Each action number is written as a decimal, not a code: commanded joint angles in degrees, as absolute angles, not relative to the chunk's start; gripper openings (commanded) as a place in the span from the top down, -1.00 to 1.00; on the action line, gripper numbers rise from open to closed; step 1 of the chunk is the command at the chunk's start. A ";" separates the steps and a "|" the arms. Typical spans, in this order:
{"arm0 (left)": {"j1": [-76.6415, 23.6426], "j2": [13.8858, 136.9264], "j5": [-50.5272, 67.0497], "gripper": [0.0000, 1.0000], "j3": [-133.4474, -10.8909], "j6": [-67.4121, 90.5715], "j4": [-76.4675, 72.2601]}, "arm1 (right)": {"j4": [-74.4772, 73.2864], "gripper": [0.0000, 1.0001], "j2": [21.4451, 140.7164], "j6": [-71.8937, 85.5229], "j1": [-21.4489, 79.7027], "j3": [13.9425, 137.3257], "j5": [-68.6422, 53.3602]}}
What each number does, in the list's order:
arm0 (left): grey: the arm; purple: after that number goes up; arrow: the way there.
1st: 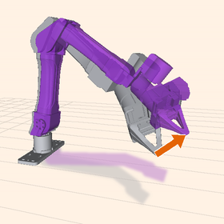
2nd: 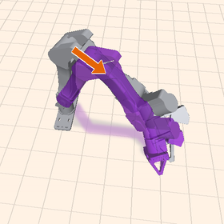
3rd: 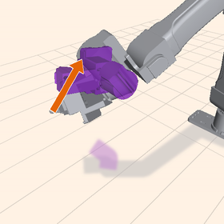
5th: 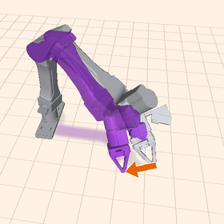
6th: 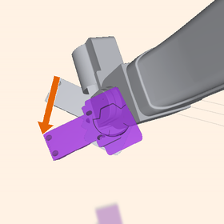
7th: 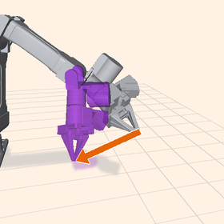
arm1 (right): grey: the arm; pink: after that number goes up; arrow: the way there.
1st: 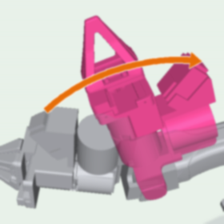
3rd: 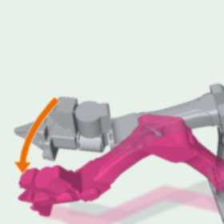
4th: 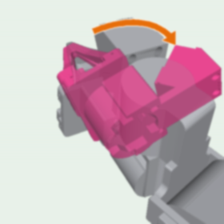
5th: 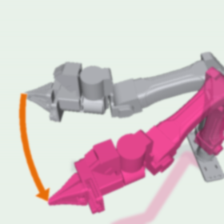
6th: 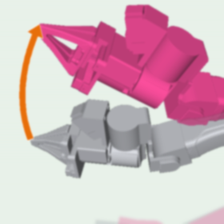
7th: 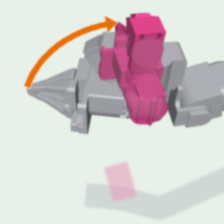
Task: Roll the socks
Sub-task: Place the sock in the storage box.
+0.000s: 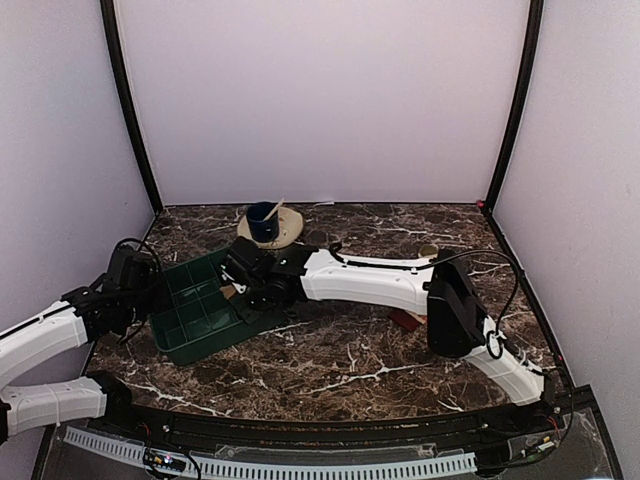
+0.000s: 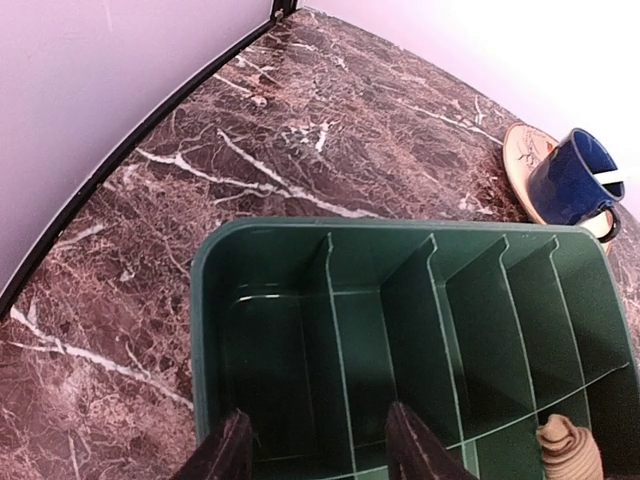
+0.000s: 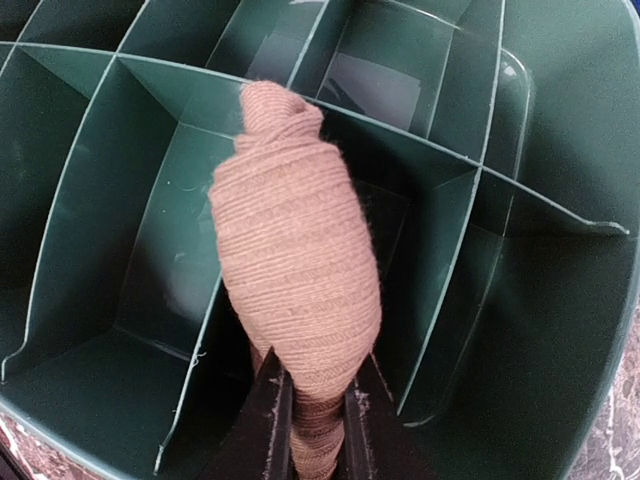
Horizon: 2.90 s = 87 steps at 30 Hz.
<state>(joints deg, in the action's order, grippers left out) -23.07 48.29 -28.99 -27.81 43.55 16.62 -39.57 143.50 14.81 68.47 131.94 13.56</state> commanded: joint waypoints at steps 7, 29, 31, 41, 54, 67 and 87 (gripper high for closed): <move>-23.54 45.14 -27.23 0.06 -24.87 46.86 21.06 | -50.62 1.00 146.53 11.99 67.59 130.61 10.86; -37.87 47.63 -24.74 0.11 -24.46 53.76 23.08 | -65.69 1.00 148.09 6.12 63.97 137.77 6.04; -40.88 48.69 -25.79 0.11 -25.41 54.84 23.35 | -65.89 1.00 147.85 6.72 63.98 137.56 5.62; -52.85 55.12 -33.47 0.12 -31.68 56.80 25.16 | -65.93 1.00 146.77 10.47 64.32 136.58 5.87; -53.05 55.45 -40.32 0.11 -32.18 44.21 14.88 | -62.62 0.90 147.29 17.14 64.86 134.87 4.22; -53.00 57.94 -39.81 0.11 -32.28 40.76 11.16 | -61.10 -0.01 144.07 19.34 64.89 132.13 7.36; -53.00 58.89 -39.55 0.10 -32.36 41.63 11.61 | -53.98 -0.04 135.89 17.62 64.86 128.85 11.97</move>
